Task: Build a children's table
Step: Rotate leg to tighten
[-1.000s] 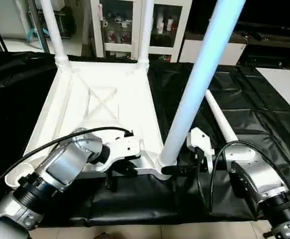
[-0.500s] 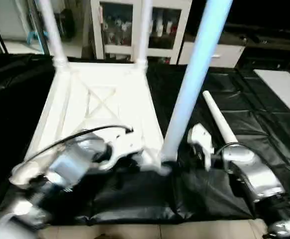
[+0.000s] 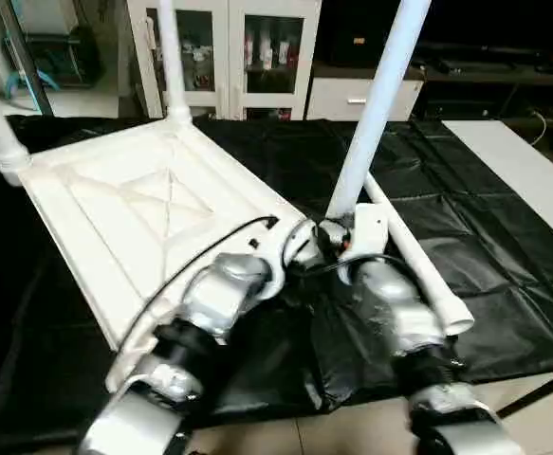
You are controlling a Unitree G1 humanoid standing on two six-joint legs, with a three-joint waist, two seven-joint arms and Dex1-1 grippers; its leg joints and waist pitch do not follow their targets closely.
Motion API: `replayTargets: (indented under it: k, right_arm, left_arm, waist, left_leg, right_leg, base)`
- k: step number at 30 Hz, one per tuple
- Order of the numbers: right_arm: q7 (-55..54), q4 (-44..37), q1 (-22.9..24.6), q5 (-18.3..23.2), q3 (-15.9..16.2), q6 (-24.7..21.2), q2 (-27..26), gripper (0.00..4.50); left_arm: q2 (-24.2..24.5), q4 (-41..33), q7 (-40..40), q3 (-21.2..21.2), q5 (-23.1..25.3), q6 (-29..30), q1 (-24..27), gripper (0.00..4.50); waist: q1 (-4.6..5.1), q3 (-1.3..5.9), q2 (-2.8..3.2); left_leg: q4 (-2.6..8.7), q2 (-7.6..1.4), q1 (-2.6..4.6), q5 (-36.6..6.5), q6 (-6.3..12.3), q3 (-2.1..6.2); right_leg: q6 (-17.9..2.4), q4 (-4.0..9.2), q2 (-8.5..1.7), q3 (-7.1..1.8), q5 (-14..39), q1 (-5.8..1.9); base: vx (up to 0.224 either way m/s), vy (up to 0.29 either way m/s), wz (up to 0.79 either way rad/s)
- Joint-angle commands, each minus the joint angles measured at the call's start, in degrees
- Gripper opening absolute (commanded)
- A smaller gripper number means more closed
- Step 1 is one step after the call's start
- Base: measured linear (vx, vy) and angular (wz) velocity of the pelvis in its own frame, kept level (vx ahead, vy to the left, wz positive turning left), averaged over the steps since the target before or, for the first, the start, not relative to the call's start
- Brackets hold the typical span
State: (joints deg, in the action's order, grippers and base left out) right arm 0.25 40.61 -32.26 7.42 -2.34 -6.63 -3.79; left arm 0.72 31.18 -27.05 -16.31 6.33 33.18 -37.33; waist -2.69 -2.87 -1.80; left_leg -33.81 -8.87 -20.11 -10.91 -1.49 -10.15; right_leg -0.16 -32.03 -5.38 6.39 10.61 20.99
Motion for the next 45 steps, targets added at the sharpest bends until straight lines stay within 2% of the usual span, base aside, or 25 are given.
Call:
replayTargets:
  k: [1,3,4,5,7,9,11,12,13,15,16,18,19,20,22,26,27,28,29,30,32,36,42,43,45]
  right_arm:
    - [0.68,2.7,1.68,-0.1,1.7,-1.34,-1.83,2.61]
    - [1.43,1.94,1.37,-0.95,2.18,-0.06,-1.12,2.61]
    - [3.55,1.37,1.48,-0.53,2.04,1.08,-0.55,2.61]
    - [5.06,0.98,1.62,-0.05,1.87,1.72,-0.3,2.61]
    - [6.44,-0.5,2.28,-0.78,2.29,3.43,0.98,3.31]
    - [8.08,-2.17,2.85,-0.31,2.16,3.66,1.76,3.33]
    - [9.38,-4.34,3.43,0.12,1.84,3.37,2.8,3.52]
    - [11.51,-7.02,4.06,0.68,1.69,2.17,4.68,3.64]
    - [12.67,-8.4,4.36,0.9,1.68,1.46,5.77,3.78]
    - [19.22,-12.12,5.4,1.88,2.51,-1.08,9.76,3.85]
    - [22.69,-13.74,6.04,2.39,3.12,-2.09,11.69,4.08]
    - [25.94,-15.26,6.69,2.82,3.77,-2.96,13.57,4.21]
    - [30.92,-17.43,7.83,2.7,5.52,-3.29,16.48,4.26]
    - [32.38,-18.07,8.17,2.64,6.03,-3.37,17.32,4.26]
    - [40.89,-21.96,10.2,3.59,8.83,-4.69,21.73,4.45]
    - [53.95,-28.38,13.44,5.84,13.61,-7.37,28.87,4.45]
    - [59.27,-30.38,14.28,6.73,15.44,-8.1,31.52,4.45]
    - [59.67,-30.5,14.32,6.77,15.59,-8.1,31.71,4.45]
    - [61.07,-30.84,14.3,6.79,15.95,-7.97,32.2,4.45]
    - [61.87,-30.89,14.11,6.6,16.22,-7.72,32.39,4.45]
    - [63.12,-30.56,13.37,5.86,17.08,-7.1,32.62,4.45]
    - [64.36,-30.49,12.32,5.74,18.11,-7.32,32.85,4.45]
    - [67.61,-30.53,11.92,6.06,19.23,-7.9,32.89,4.45]
    - [68.2,-30.41,11.87,5.98,19.58,-7.93,32.92,4.2]
    - [68.37,-30.02,11.73,5.82,19.82,-7.69,32.93,4.09]
  left_arm:
    - [-0.16,0.8,5.02,2.36,0.04,-4.46,-1.64,0.0]
    - [1.02,0.51,3.61,1.24,0.49,-5.55,-1.64,0.0]
    - [1.89,0.26,2.33,0.71,0.67,-5.84,-1.41,0.0]
    - [2.35,0.09,1.6,0.44,0.76,-5.92,-1.25,0.0]
    - [3.19,-0.73,0.61,0.39,0.83,-5.92,-0.68,0.0]
    - [3.99,-1.45,-0.99,-0.14,0.87,-5.93,-0.22,0.0]
    - [5.08,-2.53,-3.0,-0.87,0.87,-5.73,0.45,0.0]
    - [7.2,-4.67,-7.28,-2.66,0.66,-4.14,1.73,0.0]
    - [8.5,-5.9,-9.81,-3.84,0.59,-3.38,2.47,0.0]
    - [13.92,-9.89,-19.31,-8.82,0.31,-3.75,5.06,0.0]
    - [15.81,-11.38,-22.65,-10.12,-0.25,-3.77,5.99,0.0]
    - [17.43,-12.7,-25.58,-11.1,-0.83,-3.97,6.79,0.0]
    - [19.68,-14.46,-28.95,-12.54,-1.3,-3.97,7.59,0.0]
    - [20.33,-14.97,-29.9,-12.97,-1.44,-3.95,7.82,0.0]
    - [23.28,-16.86,-33.87,-14.65,-1.82,-4.72,8.55,0.0]
    - [26.68,-19.96,-39.68,-16.36,-2.62,-5.03,9.24,0.0]
    - [28.48,-21.8,-43.22,-17.88,-3.2,-5.16,9.36,0.0]
    - [28.64,-21.96,-43.53,-18.03,-3.24,-5.19,9.37,0.0]
    - [29.41,-22.89,-45.01,-18.77,-3.37,-5.27,9.42,0.0]
    - [29.83,-23.64,-45.92,-19.24,-3.47,-5.06,9.46,0.0]
    - [30.25,-25.15,-47.06,-20.02,-3.77,-4.02,9.5,0.0]
    - [30.15,-25.82,-47.23,-20.28,-3.3,-3.62,9.38,0.0]
    - [30.23,-26.1,-47.27,-20.09,-2.9,-3.01,9.23,0.0]
    - [30.35,-26.07,-47.2,-20.07,-2.77,-2.89,9.19,0.0]
    - [30.51,-26.15,-47.07,-20.11,-2.75,-2.72,9.15,0.0]
  waist:
    - [0.21,2.43,0.05]
    - [0.03,2.56,0.19]
    - [-0.09,2.64,-0.19]
    - [-0.41,2.78,-0.1]
    - [-0.75,2.78,-0.12]
    - [-0.95,2.82,-0.32]
    - [-0.99,3.23,-0.26]
    - [-1.14,3.36,-0.06]
    - [-1.25,3.72,-0.23]
    - [-1.56,3.61,-0.06]
    - [-1.62,3.78,-0.01]
    - [-2.1,3.79,0.15]
    - [-2.36,3.74,0.13]
    - [-2.99,3.71,0.21]
    - [-3.29,3.46,0.36]
    - [-3.88,2.89,0.42]
    - [-3.75,2.71,0.25]
    - [-3.8,2.62,0.29]
    - [-3.62,2.22,0.18]
    - [-3.44,2.19,0.12]
    - [-3.53,2.4,-0.14]
    - [-3.68,2.54,-0.12]
    - [-3.57,2.8,-0.46]
    - [-3.62,2.83,-0.42]
    - [-3.68,2.9,-0.44]
  left_leg:
    - [5.69,-4.57,1.57,-33.09,-4.67,3.18]
    - [5.87,-4.6,1.28,-31.43,-4.39,3.07]
    - [6.01,-4.65,0.93,-29.56,-4.04,2.91]
    - [5.98,-4.74,0.77,-27.54,-3.53,2.78]
    - [5.92,-4.82,0.68,-24.79,-2.89,2.43]
    - [5.87,-4.77,0.52,-22.81,-2.22,2.19]
    - [5.9,-4.89,-0.46,-17.96,-1.16,2.3]
    - [5.86,-4.95,-0.46,-16.59,-0.93,2.29]
    - [5.53,-5.17,-0.34,-13.96,-0.2,2.02]
    - [5.11,-4.82,-0.03,-11.78,1.17,1.41]
    - [4.92,-4.86,-0.59,-9.6,1.95,1.33]
    - [4.51,-4.8,-0.19,-6.68,3.36,0.9]
    - [4.45,-4.77,-0.1,-5.96,3.66,0.8]
    - [4.51,-4.95,0.12,-5.83,3.73,0.85]
    - [4.66,-5.05,0.36,-7.63,3.08,0.63]
    - [5.34,-5.29,1.12,-15.68,-0.11,0.63]
    - [5.45,-5.3,1.1,-16.74,-0.35,0.61]
    - [5.51,-5.24,1.22,-18.21,-0.58,0.7]
    - [5.74,-5.29,1.27,-21.22,-1.25,0.85]
    - [5.89,-5.25,1.38,-24.27,-2.4,1.42]
    - [5.75,-5.33,1.74,-23.89,-2.8,1.36]
    - [5.72,-5.33,1.68,-21.37,-2.71,1.12]
    - [5.59,-5.22,1.07,-17.88,-1.72,1.02]
    - [5.53,-5.2,1.08,-17.16,-1.48,0.98]
    - [5.44,-5.21,1.03,-15.89,-1.16,0.95]
  right_leg:
    - [-4.98,5.16,-5.18,-3.04,28.44,0.26]
    - [-5.4,4.87,-5.27,-3.38,26.71,0.14]
    - [-5.77,4.61,-5.29,-3.53,25.37,-0.08]
    - [-6.17,4.43,-5.53,-3.75,24.15,-0.28]
    - [-7.0,4.29,-5.57,-3.98,22.11,-0.29]
    - [-7.52,4.18,-5.55,-4.06,21.58,-0.47]
    - [-7.73,3.52,-5.65,-4.21,18.9,-1.23]
    - [-7.94,3.37,-5.57,-4.16,17.68,-1.25]
    - [-8.92,2.83,-5.37,-4.2,13.58,-1.08]
    - [-11.05,2.36,-4.86,-4.3,9.04,-0.55]
    - [-11.99,1.63,-4.99,-4.49,5.71,-1.07]
    - [-13.4,1.22,-4.66,-4.45,1.43,-0.81]
    - [-13.79,1.11,-4.64,-4.46,0.68,-0.76]
    - [-14.01,1.06,-4.62,-4.33,1.07,-0.89]
    - [-13.94,1.26,-4.3,-4.37,3.46,-0.69]
    - [-11.99,2.24,-4.3,-4.69,12.19,-0.41]
    - [-11.65,2.45,-4.36,-4.81,13.71,-0.31]
    - [-11.31,2.66,-4.42,-4.8,15.61,-0.28]
    - [-10.38,3.23,-4.67,-4.95,20.24,-0.13]
    - [-9.22,3.65,-5.07,-4.89,26.11,-0.21]
    - [-9.15,3.79,-5.14,-5.01,26.26,0.06]
    - [-10.52,3.17,-4.79,-5.14,21.55,0.08]
    - [-11.41,2.56,-4.78,-5.16,17.83,-0.55]
    - [-11.54,2.51,-4.81,-5.17,17.47,-0.56]
    - [-11.95,2.36,-4.81,-5.15,16.42,-0.63]
  base:
    - [0.0,0.0,0.0]
    - [0.0,0.0,0.0]
    - [0.0,0.0,0.0]
    - [0.0,0.0,0.0]
    - [0.0,0.0,0.0]
    - [0.0,0.0,0.0]
    - [0.0,0.0,0.0]
    - [0.0,0.0,0.0]
    - [0.0,0.0,0.0]
    - [0.0,0.0,0.0]
    - [0.0,0.0,0.0]
    - [0.0,0.0,0.0]
    - [0.0,0.0,0.0]
    - [0.0,0.0,0.0]
    - [0.0,0.0,0.0]
    - [0.0,0.0,0.0]
    - [0.0,0.0,0.0]
    - [0.0,0.0,0.0]
    - [0.0,0.0,0.0]
    - [0.0,0.0,0.0]
    - [0.0,0.0,0.0]
    - [0.0,0.0,0.0]
    - [0.0,0.0,0.0]
    - [0.0,0.0,0.0]
    - [0.0,0.0,0.0]
